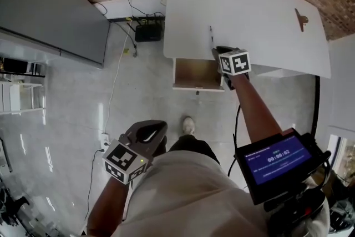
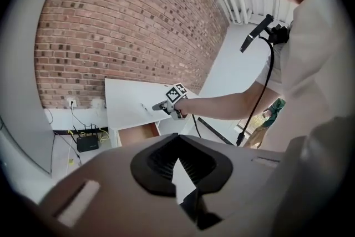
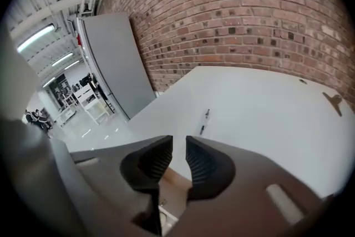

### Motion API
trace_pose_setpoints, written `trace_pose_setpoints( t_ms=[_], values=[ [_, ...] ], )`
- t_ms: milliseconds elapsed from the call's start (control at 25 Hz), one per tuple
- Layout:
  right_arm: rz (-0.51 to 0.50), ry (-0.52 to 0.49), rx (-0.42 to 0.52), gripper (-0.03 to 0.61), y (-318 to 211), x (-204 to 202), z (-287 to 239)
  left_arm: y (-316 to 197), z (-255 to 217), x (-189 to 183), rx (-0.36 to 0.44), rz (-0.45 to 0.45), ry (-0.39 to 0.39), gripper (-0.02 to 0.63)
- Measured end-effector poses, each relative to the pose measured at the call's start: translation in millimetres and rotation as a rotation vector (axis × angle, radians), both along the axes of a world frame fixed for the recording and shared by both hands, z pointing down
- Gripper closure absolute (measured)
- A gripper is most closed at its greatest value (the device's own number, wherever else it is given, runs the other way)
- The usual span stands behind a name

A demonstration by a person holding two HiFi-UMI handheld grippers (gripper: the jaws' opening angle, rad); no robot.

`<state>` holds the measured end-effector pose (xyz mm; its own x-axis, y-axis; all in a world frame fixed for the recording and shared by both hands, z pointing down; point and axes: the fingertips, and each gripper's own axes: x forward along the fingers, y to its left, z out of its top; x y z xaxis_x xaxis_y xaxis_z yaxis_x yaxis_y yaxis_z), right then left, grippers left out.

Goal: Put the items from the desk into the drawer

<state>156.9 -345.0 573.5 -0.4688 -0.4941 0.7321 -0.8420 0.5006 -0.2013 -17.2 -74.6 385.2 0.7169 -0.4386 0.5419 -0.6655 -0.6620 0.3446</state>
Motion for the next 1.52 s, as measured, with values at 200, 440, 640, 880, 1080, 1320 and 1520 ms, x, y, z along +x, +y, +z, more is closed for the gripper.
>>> trace_pose_setpoints(
  t_ms=[200,440,640,880,1080,1320,1520],
  values=[
    [0.025,0.062,-0.045,0.512,-41,-3,28,-3,5,-11,-0.009,-0.036,-0.004,0.606],
    [0.088,0.103,-0.102,0.505,-61,0,52,5,14,-32,-0.027,-0.071,0.006,0.606],
    [0.101,0.137,-0.143,0.505,-50,0,64,24,18,-49,-0.029,-0.096,0.006,0.606],
    [0.223,0.042,-0.137,0.534,-42,4,58,36,18,-58,-0.029,-0.096,0.013,0.606],
    [0.252,-0.015,-0.105,0.534,-36,-4,47,30,17,-63,-0.037,-0.069,0.024,0.606],
    [0.280,-0.082,-0.093,0.534,-18,-13,35,23,21,-63,-0.050,-0.010,0.032,0.606],
    [0.297,-0.116,-0.104,0.534,19,-17,38,25,23,-56,-0.047,0.035,0.048,0.606]
  ],
)
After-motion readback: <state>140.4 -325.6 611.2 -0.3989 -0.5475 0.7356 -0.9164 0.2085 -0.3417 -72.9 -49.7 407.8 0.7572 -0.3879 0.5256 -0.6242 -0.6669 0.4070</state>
